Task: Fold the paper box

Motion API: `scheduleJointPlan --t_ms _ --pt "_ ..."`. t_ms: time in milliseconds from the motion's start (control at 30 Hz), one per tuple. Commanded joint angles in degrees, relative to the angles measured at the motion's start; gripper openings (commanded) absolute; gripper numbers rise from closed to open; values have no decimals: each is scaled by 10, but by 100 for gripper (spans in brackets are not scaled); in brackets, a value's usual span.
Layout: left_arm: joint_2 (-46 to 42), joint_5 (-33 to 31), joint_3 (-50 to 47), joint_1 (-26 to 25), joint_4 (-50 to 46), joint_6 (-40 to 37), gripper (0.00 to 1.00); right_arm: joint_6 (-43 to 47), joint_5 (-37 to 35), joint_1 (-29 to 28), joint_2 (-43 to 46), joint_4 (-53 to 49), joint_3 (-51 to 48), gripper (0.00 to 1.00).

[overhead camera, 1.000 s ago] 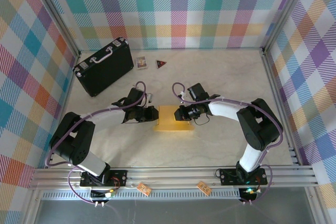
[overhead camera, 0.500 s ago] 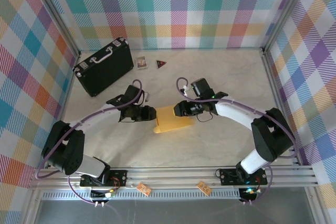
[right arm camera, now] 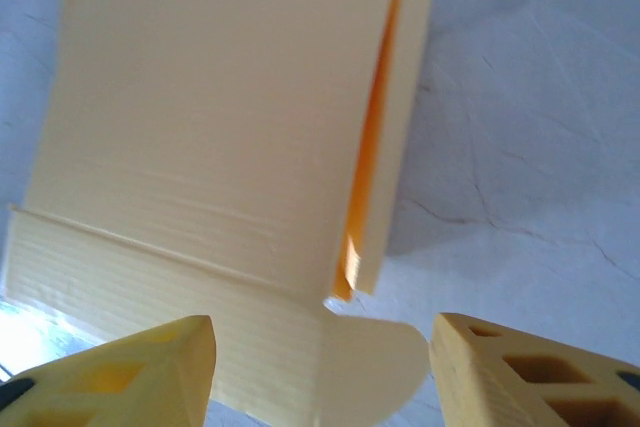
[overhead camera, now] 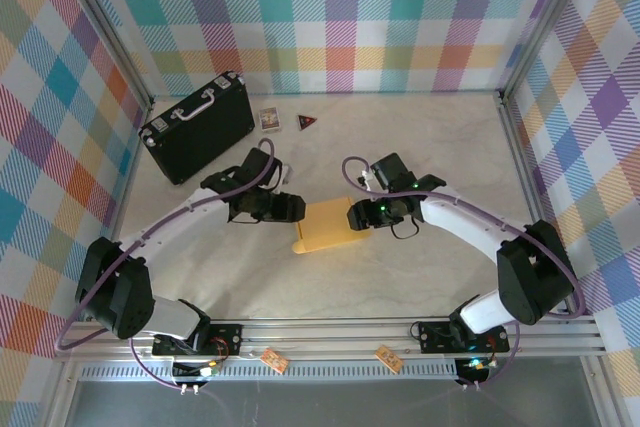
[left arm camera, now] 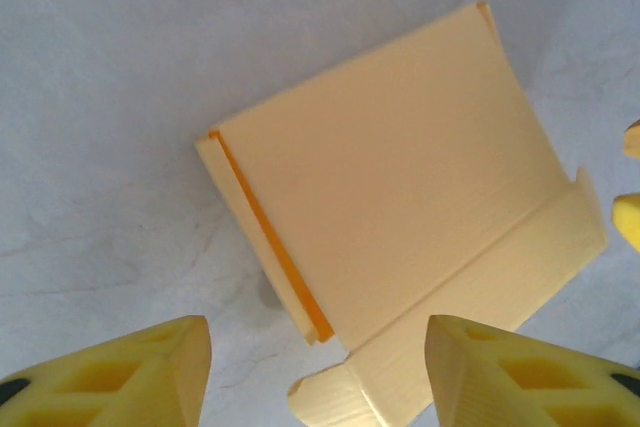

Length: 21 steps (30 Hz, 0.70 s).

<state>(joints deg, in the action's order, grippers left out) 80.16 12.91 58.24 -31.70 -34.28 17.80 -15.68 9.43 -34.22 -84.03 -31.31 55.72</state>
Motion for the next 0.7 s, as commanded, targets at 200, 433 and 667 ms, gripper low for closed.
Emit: scheduleJointPlan --t_ms 200,433,667 --pt "-62 34 -100 -22 45 56 61 -8 -2 -6 -6 -51 8 60" --pt "-63 58 -115 -39 66 79 62 -13 -6 -17 -14 -76 18 58" --pt "-66 56 -140 -48 79 88 63 -21 1 -36 -26 -75 21 55"
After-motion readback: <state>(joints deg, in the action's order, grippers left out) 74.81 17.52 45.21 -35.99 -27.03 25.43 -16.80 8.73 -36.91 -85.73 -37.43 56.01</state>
